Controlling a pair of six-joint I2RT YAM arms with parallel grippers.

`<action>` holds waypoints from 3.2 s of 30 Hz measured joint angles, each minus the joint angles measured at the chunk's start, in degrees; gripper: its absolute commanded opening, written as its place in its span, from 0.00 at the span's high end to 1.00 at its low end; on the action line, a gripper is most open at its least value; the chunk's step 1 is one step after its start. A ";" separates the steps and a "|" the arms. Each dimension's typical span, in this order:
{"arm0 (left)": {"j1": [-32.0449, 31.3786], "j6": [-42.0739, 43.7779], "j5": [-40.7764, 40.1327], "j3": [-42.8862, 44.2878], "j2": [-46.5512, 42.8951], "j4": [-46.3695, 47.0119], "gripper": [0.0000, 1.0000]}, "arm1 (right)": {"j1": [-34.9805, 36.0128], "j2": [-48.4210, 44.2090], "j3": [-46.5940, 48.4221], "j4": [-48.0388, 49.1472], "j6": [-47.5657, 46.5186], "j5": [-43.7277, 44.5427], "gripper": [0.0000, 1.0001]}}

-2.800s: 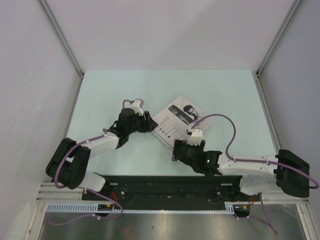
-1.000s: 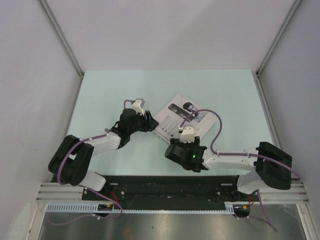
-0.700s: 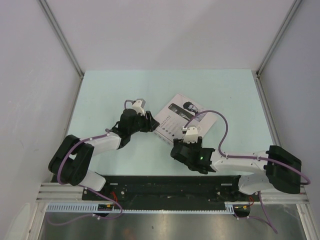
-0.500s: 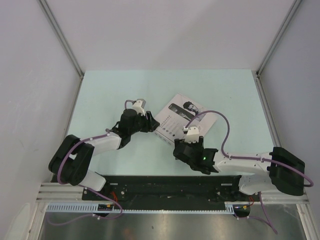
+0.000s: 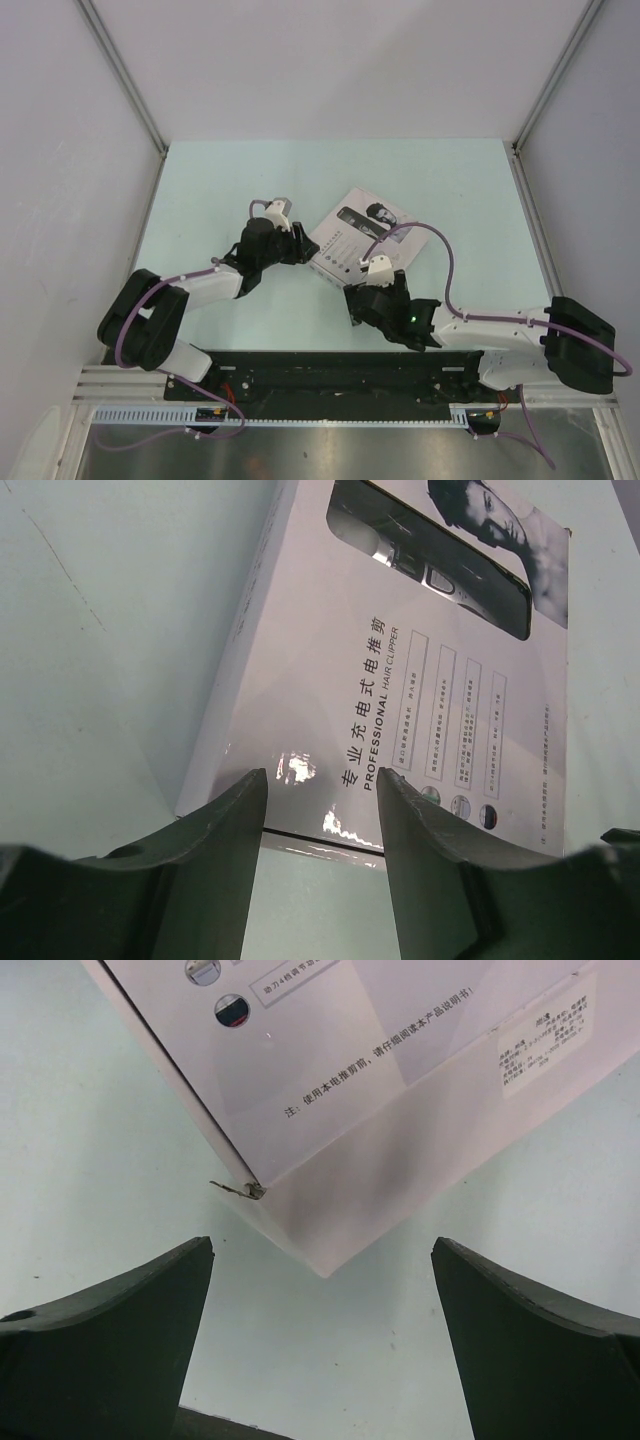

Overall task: Sort the hair-cutting tools
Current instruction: Close the storage box at the center of the board.

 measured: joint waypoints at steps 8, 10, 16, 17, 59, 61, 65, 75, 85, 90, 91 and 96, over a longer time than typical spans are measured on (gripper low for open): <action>0.00 0.00 0.00 0.00 0.09 0.20 0.45 | 0.00 5.03 0.11 5.27 -2.71 0.63 0.02; 0.00 0.02 0.00 0.00 0.09 0.20 0.45 | 0.00 7.13 0.52 5.68 -2.84 1.42 0.02; 0.00 0.02 0.00 0.00 0.15 0.31 0.45 | -0.24 10.38 1.16 5.60 -1.57 5.09 0.02; 0.00 0.02 -0.02 0.00 0.17 0.33 0.45 | -0.24 10.45 1.27 5.35 -1.03 5.86 0.02; -0.83 -2.99 -8.17 -9.62 -17.00 -1.90 0.50 | -45.68 2.25 5.64 12.59 -0.15 -14.12 0.64; -1.95 -3.93 -9.03 -10.32 -16.61 -1.92 0.53 | -49.72 9.25 9.29 14.99 -0.94 -17.90 0.76; -4.68 -6.32 -9.22 -10.34 -11.23 -2.01 0.55 | -54.34 21.81 17.20 19.96 -2.25 -24.13 0.84; -5.64 -9.42 -9.68 -8.63 -0.63 -2.62 0.57 | -60.06 35.12 30.73 26.25 -4.28 -35.67 0.83; -5.57 -10.36 -11.02 -3.02 5.25 -2.19 0.51 | -63.04 46.73 38.07 18.75 -9.90 -53.48 0.84; -3.34 -9.31 -11.78 -2.27 5.29 -2.82 0.46 | -63.14 45.35 38.58 13.77 -13.66 -56.50 0.85; -2.43 -9.05 -11.78 -2.21 5.29 -2.89 0.45 | -62.90 44.13 37.44 13.16 -14.08 -56.87 0.85; 2.64 -6.21 -11.30 -0.76 5.29 -4.00 0.43 | -59.28 33.14 26.86 12.02 -14.40 -56.02 0.84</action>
